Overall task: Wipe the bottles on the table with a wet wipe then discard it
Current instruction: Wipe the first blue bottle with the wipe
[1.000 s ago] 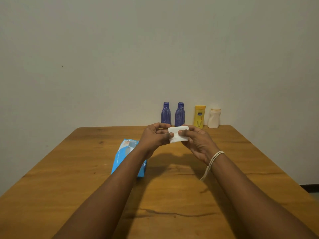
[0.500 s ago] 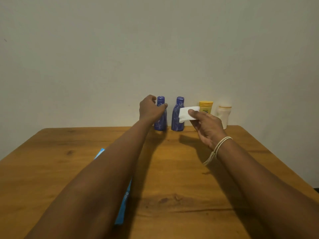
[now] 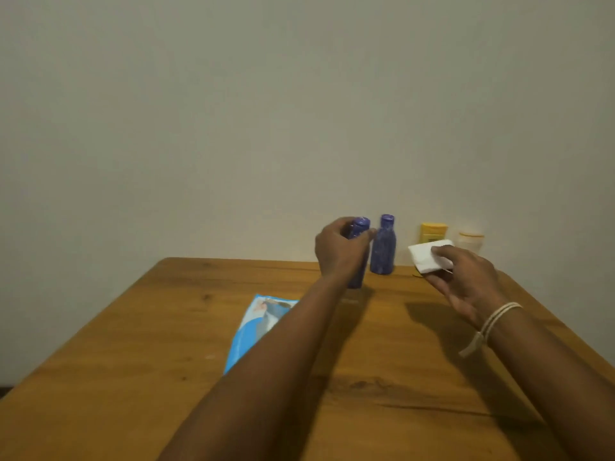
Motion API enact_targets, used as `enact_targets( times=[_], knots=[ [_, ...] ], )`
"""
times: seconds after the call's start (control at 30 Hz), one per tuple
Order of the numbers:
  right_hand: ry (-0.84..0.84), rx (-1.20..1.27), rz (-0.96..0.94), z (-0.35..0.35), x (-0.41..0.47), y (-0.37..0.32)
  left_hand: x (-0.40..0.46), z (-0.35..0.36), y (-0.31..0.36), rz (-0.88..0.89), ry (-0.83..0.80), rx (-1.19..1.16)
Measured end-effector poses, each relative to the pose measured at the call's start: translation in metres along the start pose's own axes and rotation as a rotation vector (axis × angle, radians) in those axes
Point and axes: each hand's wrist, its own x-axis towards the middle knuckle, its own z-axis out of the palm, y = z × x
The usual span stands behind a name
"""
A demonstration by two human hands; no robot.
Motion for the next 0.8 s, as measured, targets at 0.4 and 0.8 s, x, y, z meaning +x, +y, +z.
enact_targets(
  times=[0.4, 0.8],
  knots=[
    [-0.202, -0.975, -0.887, 0.064, -0.18, -0.065, -0.141, -0.129, 0.093, 0.052, -0.151, -0.188],
    [-0.594, -1.223, -0.964, 0.076, -0.25, -0.114, -0.16, -0.177, 0.154, 0.052, -0.221, -0.296]
  ],
)
